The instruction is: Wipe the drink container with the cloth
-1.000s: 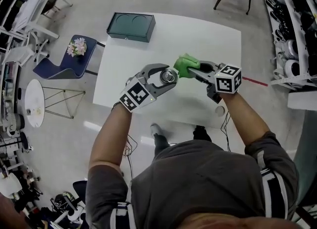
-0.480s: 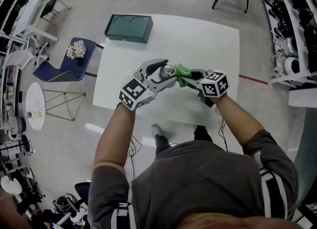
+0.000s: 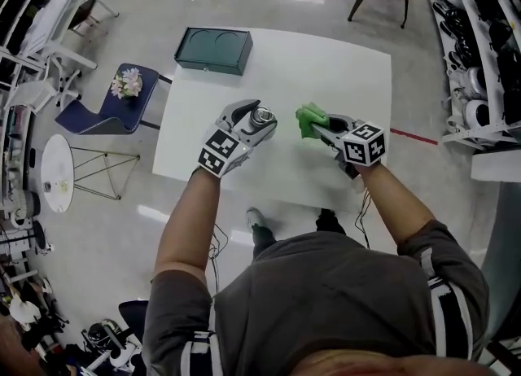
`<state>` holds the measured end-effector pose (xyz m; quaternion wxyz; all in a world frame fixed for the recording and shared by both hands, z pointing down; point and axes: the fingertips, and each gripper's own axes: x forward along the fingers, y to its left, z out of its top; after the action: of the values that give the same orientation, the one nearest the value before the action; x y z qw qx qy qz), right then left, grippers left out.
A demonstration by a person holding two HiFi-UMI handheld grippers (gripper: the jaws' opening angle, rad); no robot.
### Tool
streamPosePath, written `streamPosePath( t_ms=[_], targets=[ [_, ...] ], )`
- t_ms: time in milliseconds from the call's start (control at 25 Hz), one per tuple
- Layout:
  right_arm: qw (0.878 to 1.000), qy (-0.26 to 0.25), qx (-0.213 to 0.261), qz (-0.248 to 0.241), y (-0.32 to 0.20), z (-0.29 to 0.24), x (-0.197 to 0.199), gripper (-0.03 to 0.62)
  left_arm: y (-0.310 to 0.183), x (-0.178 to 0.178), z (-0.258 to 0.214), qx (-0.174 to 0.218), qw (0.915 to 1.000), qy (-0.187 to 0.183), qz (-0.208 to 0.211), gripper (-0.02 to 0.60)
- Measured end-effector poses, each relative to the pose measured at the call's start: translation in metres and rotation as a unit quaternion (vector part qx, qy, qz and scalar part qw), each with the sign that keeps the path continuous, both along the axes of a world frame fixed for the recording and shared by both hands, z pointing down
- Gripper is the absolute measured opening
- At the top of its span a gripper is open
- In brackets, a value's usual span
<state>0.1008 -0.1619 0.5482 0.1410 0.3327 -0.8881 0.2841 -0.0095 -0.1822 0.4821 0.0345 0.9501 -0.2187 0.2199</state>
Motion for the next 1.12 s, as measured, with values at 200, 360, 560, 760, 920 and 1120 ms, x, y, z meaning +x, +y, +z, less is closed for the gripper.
streamPosePath(
  t_ms=[200, 360, 560, 760, 920, 1120],
  targets=[
    [1.0, 0.011, 0.005, 0.005, -0.001, 0.0, 0.005, 0.094, -0.015, -0.009, 0.02, 0.01, 0.9994, -0.016, -0.029, 0.249],
    [1.0, 0.014, 0.007, 0.003, -0.002, 0.002, 0.005, 0.094, -0.024, -0.011, 0.035, 0.015, 0.9984, -0.028, -0.047, 0.249],
    [1.0, 0.017, 0.003, 0.003, -0.002, 0.007, 0.006, 0.094, -0.029, -0.014, 0.048, 0.017, 0.9975, -0.032, -0.061, 0.249],
    [1.0, 0.017, 0.001, 0.0, 0.0, 0.009, 0.005, 0.094, -0.031, -0.017, 0.049, 0.01, 0.9976, -0.015, -0.067, 0.25],
    [1.0, 0.015, 0.0, -0.003, 0.0, 0.007, 0.005, 0.094, -0.034, -0.02, 0.051, -0.01, 0.9972, -0.004, -0.074, 0.255],
    [1.0, 0.015, 0.006, -0.004, -0.002, 0.0, 0.005, 0.094, -0.033, -0.014, 0.047, -0.037, 0.9955, 0.025, -0.083, 0.314]
  ],
)
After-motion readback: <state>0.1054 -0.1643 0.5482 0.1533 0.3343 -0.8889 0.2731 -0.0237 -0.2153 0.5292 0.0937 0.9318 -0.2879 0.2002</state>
